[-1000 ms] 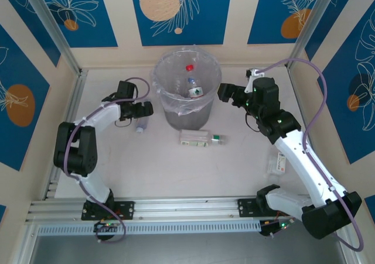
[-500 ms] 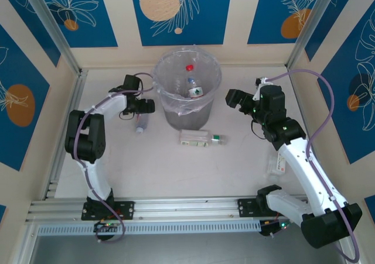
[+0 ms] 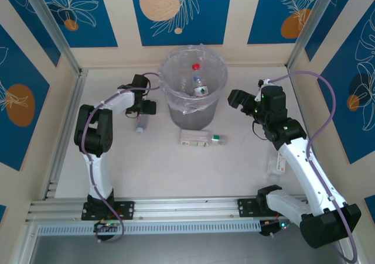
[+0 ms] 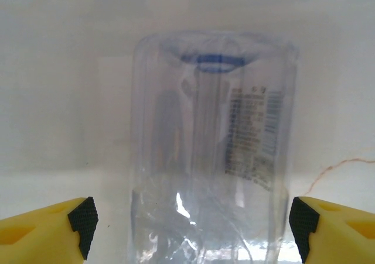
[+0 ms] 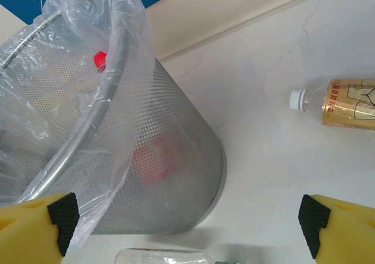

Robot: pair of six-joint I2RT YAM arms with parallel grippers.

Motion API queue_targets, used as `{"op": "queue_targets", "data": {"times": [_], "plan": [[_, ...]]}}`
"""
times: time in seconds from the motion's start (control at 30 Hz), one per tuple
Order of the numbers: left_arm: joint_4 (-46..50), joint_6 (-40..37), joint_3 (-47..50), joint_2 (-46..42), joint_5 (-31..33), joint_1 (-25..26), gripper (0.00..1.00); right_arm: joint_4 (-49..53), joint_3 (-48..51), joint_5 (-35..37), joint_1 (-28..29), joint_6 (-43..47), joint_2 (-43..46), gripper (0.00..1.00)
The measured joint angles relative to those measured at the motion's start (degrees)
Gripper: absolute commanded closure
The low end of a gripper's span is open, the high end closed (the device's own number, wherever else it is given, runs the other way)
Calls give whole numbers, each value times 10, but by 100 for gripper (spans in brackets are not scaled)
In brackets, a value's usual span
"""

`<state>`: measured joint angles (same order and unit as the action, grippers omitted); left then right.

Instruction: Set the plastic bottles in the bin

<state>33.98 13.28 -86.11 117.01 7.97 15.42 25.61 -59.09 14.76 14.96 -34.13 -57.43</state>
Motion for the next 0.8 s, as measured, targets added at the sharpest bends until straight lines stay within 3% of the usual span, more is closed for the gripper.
{"op": "queue_targets", "data": {"times": [0.33,0.8], "plan": [[2,2,30,-1,42,-8,24,7,8,0,-6,-4,0,0],[-3,3,40,-3,20,-15,41,8,19,0,-16,-3,-9,0]]}}
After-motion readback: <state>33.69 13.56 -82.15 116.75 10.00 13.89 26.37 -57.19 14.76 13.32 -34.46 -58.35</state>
